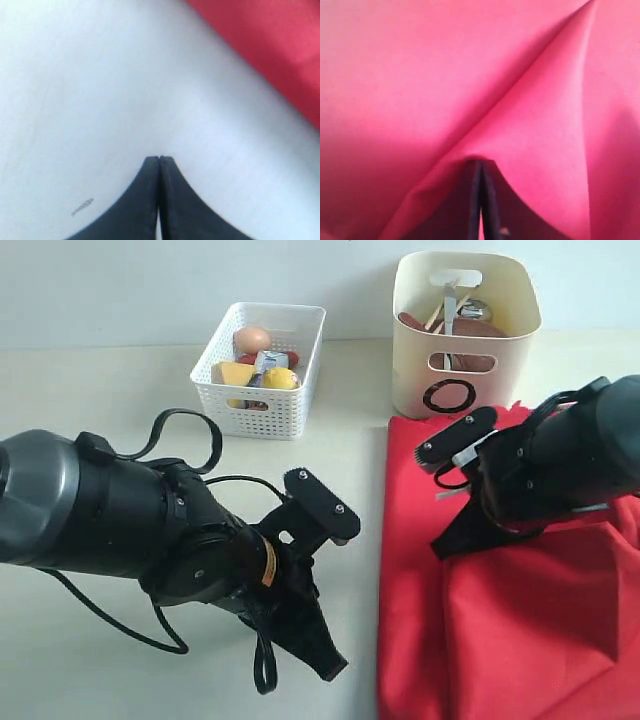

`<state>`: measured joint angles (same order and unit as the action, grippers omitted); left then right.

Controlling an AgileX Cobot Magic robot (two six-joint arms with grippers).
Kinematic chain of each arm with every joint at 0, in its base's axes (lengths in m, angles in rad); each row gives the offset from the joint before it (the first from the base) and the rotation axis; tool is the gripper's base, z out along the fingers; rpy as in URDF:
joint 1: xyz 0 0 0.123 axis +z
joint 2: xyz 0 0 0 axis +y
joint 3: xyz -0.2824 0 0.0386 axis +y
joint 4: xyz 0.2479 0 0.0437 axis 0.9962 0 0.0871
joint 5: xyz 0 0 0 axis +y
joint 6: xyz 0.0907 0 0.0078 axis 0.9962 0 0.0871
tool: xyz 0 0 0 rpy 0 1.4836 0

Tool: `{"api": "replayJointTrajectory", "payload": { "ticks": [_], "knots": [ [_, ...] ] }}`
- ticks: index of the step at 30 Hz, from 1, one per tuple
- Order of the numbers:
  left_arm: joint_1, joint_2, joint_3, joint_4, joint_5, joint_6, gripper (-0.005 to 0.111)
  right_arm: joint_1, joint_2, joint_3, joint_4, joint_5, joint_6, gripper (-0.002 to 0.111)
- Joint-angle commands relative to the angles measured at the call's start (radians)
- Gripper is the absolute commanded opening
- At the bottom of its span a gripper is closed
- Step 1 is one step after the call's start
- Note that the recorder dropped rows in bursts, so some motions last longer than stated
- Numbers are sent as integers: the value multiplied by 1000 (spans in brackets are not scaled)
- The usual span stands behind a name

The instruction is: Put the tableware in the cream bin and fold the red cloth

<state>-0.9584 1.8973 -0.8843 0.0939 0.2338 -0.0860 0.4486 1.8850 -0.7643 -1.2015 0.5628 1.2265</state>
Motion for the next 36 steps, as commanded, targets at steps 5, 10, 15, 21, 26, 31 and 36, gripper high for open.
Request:
{"api": "replayJointTrajectory", "payload": {
  "ticks": [5, 10, 15, 21, 26, 31, 36],
  "knots": [
    [0, -44, -11, 9, 21, 8, 1, -23, -9, -14, 434, -253, -334, 0],
    [0, -134, -11, 1, 32, 5, 1, -2, 19, -4, 901, -349, -780, 0],
    [0, -164, 13, -1, 27, 3, 1, 63, 7, -4, 1143, -408, -1073, 0],
    [0, -123, 55, -3, -81, -2, 1, 44, -95, -43, 1144, -362, -1069, 0],
    [0, -17, 58, -3, -146, -2, 1, 44, -144, -43, 1144, -362, -1069, 0],
    [10, 23, 56, -1, -116, 4, 1, 44, -94, -43, 1116, -370, -1069, 0],
    [42, 23, 56, -1, -63, 4, 1, 35, 30, -51, 1032, -410, -1069, 0]
  ]
}}
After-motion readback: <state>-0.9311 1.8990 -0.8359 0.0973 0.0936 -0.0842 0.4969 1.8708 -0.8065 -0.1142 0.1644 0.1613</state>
